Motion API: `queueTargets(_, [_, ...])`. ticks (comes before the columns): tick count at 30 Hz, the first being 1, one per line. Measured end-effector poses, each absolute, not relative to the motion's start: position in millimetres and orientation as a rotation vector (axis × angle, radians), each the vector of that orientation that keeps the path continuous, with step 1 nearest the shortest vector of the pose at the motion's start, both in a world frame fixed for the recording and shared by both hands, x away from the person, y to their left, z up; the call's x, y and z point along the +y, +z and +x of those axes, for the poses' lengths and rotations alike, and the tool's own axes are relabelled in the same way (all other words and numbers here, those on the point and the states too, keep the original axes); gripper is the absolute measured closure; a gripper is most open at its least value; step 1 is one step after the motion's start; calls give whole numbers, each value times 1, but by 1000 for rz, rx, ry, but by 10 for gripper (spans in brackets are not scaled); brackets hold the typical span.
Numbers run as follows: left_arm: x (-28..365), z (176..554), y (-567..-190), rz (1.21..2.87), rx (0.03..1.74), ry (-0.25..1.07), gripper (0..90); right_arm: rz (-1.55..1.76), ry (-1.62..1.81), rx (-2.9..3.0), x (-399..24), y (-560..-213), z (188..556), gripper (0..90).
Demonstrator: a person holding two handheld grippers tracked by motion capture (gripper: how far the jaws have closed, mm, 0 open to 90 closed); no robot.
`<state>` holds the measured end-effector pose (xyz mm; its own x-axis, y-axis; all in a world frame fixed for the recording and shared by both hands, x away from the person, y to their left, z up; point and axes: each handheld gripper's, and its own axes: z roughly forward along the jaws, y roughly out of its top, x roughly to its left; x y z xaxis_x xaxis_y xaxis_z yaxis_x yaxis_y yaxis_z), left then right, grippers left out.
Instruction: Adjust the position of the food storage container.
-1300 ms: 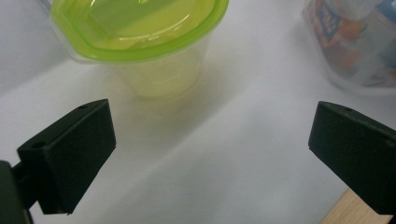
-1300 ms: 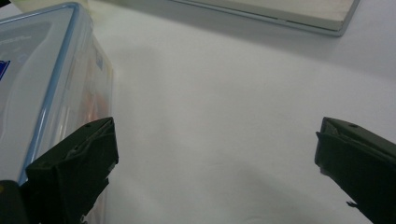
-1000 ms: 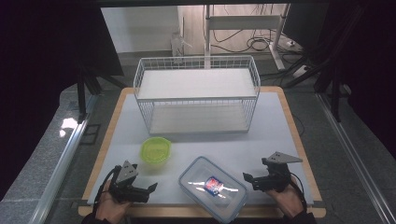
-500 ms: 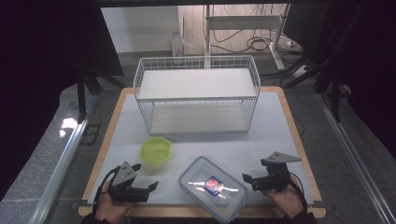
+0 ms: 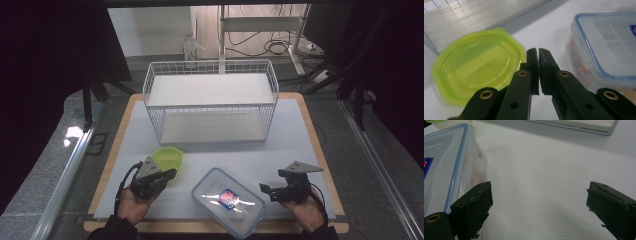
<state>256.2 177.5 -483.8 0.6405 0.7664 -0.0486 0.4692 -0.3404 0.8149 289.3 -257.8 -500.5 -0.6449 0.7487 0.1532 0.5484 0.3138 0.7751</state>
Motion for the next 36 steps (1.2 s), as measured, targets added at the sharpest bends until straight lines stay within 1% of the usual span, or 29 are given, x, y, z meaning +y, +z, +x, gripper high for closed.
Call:
queueTargets(1, [173,266,-482,1996,974,422,892,1183,1241,2345,-257,-500,290,67])
queueTargets(3, [172,270,-482,1992,979,413,898,1175,1241,2346,-257,-500,290,69])
queueTargets(4, [167,280,-481,1993,981,393,899,1171,1240,2348,-256,-500,290,71])
queueTargets(7, [158,292,-480,2001,976,377,899,1165,1240,2352,-256,-500,290,82])
queueTargets(11, [147,305,-483,2042,992,377,899,1169,1239,2351,-256,-500,290,88])
queueTargets(13, [144,309,-485,2080,1002,403,900,1173,1241,2349,-257,-500,290,90])
queueTargets(17, [143,313,-491,2110,1029,411,899,1177,1238,2349,-257,-501,290,93])
queueTargets(28, [164,313,-492,2066,1100,395,900,1170,1234,2356,-257,-501,290,105])
queueTargets(30, [173,312,-493,2053,1124,401,900,1168,1236,2359,-257,-500,290,118])
queueTargets(33, [176,311,-493,2043,1131,405,899,1160,1230,2365,-257,-501,290,146])
queueTargets(36, [172,304,-492,2042,1086,407,896,1157,1223,2367,-256,-498,288,193])
